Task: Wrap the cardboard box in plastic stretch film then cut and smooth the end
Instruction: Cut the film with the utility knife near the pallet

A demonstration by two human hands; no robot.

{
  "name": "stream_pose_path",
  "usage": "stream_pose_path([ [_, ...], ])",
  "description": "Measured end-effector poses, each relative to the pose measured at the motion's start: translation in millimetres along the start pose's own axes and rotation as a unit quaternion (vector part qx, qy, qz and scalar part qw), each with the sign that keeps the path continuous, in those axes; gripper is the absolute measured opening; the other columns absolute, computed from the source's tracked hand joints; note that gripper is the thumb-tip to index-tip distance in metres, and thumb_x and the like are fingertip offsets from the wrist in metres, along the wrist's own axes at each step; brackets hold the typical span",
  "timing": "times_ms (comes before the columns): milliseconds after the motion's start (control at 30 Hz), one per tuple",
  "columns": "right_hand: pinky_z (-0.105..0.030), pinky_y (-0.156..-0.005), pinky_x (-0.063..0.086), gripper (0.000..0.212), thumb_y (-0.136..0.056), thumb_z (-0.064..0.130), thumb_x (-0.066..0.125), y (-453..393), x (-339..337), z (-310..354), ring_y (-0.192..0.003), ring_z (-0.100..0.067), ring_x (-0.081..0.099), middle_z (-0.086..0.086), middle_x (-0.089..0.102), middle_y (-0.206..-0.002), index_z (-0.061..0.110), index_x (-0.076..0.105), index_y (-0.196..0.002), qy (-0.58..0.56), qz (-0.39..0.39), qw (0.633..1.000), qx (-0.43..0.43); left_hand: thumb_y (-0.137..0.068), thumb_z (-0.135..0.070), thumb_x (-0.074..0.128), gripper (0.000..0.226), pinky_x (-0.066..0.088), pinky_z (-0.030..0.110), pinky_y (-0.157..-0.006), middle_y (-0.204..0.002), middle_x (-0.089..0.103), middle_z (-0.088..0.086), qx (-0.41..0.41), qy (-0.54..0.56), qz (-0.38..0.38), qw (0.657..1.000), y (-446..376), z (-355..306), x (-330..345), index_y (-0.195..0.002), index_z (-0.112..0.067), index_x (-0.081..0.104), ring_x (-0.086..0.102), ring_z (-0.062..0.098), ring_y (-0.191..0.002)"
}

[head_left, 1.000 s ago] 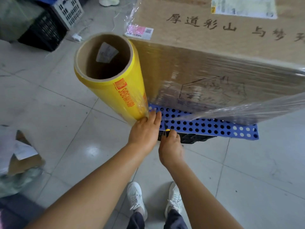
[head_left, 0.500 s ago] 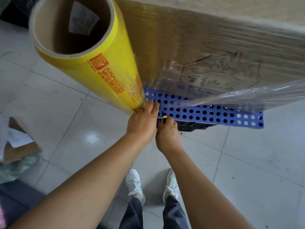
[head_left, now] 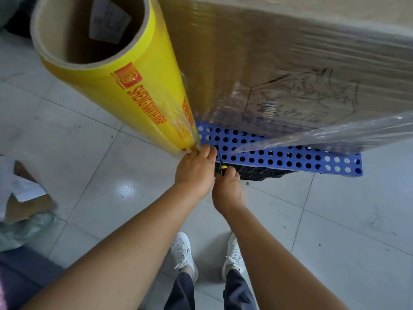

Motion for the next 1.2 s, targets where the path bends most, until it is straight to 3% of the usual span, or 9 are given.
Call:
stream_pose_path([
  [100,-0.032,-0.076,0.039,0.031,-0.103,0.022,0.032,9.9,8.2,-8.4,-0.111,-0.031,0.055,-0.013,0.038,-0.138,0.006,0.033,-0.128,-0.015,0.006,1.0,0.016,-0.089,-0.003,0.04,0.056,0.031,0.036,-0.106,-0.151,0.021,0.009,0.001,-0.008,0.004,1.0,2.4,0.1,4.8,-0.142,-0.007,0.023,0.032,0.029,-0.132],
  [233,-0.031,-0.086,0.043,0.033,-0.099,0.013,0.039,-4.3,10.8,-10.1,-0.119,-0.026,0.047,-0.012,0.035,-0.137,0.005,0.034,-0.131,-0.009,0.016,0.999,0.031,-0.089,-0.004,0.042,0.053,0.03,0.035,-0.107,-0.15,0.022,0.01,0.003,-0.007,0.007,1.0,2.2,-2.3,4.0,-0.14,-0.007,0.028,0.031,0.027,-0.133],
  [300,-0.026,-0.082,0.042,0.033,-0.1,0.013,0.039,-11.0,11.1,-12.3,-0.118,-0.022,0.046,-0.011,0.034,-0.136,0.005,0.036,-0.132,-0.001,0.014,0.999,0.043,-0.087,-0.002,0.044,0.054,0.03,0.035,-0.107,-0.149,0.023,0.009,0.002,-0.004,0.009,1.0,1.6,-1.2,3.4,-0.139,-0.008,0.029,0.032,0.027,-0.132],
  [533,-0.031,-0.077,0.033,0.032,-0.098,0.015,0.031,-0.1,2.2,-19.2,-0.115,-0.03,0.046,-0.014,0.043,-0.129,0.003,0.04,-0.127,0.022,0.008,1.0,0.019,-0.084,0.0,0.05,0.055,0.034,0.035,-0.105,-0.142,0.032,0.009,-0.004,0.006,0.028,1.0,4.5,-1.3,5.7,-0.136,-0.008,0.033,0.037,0.027,-0.127],
  [700,-0.03,-0.076,0.036,0.033,-0.099,0.018,0.032,7.5,1.8,-29.4,-0.112,-0.028,0.049,-0.012,0.045,-0.128,0.004,0.039,-0.128,0.014,0.006,1.0,0.019,-0.086,-0.003,0.046,0.056,0.033,0.036,-0.103,-0.14,0.035,0.012,-0.014,0.01,0.054,0.998,3.5,-8.2,17.1,-0.139,-0.008,0.028,0.035,0.029,-0.128],
  [833,-0.03,-0.078,0.037,0.032,-0.101,0.017,0.032,14.7,-4.0,-38.0,-0.113,-0.028,0.047,-0.013,0.043,-0.129,0.003,0.039,-0.128,0.041,0.004,0.999,0.009,-0.085,-0.004,0.048,0.052,0.036,0.037,-0.098,-0.138,0.035,0.01,-0.02,0.027,0.087,0.996,12.3,-19.7,36.6,-0.135,-0.008,0.036,0.038,0.029,-0.123],
  [967,-0.033,-0.076,0.044,0.032,-0.102,0.023,0.032,18.6,-11.5,-36.2,-0.109,-0.03,0.056,-0.013,0.043,-0.132,0.004,0.035,-0.128,0.008,0.005,1.0,0.0,-0.084,-0.001,0.049,0.062,0.038,0.038,-0.096,-0.143,0.03,0.007,-0.023,0.08,0.045,0.996,19.9,-24.6,26.9,-0.141,-0.013,0.027,0.038,0.028,-0.123],
  [1100,-0.037,-0.083,0.044,0.033,-0.101,0.021,0.035,31.6,-39.4,-24.6,-0.111,-0.032,0.052,-0.015,0.042,-0.132,0.003,0.036,-0.13,-0.019,-0.028,0.999,-0.033,-0.087,-0.006,0.05,0.064,0.039,0.038,-0.098,-0.148,0.025,0.004,-0.056,0.138,0.004,0.989,22.7,-27.6,4.1,-0.143,-0.016,0.02,0.035,0.027,-0.127],
  [1200,-0.032,-0.074,0.041,0.038,-0.101,0.028,0.035,45.8,-70.0,-14.2,-0.105,-0.03,0.057,-0.012,0.042,-0.134,0.008,0.036,-0.133,-0.047,-0.056,0.995,-0.066,-0.09,-0.013,0.049,0.061,0.039,0.038,-0.101,-0.147,0.027,0.004,-0.077,0.195,-0.046,0.977,31.7,-33.9,-23.3,-0.144,-0.017,0.021,0.035,0.025,-0.13],
])
Point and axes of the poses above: each hand's wrist, its own y-axis away from the middle knuckle, its own x-axis out of the palm, z = x × y, the point moved 8 cm from there along -y, towards the middle knuckle
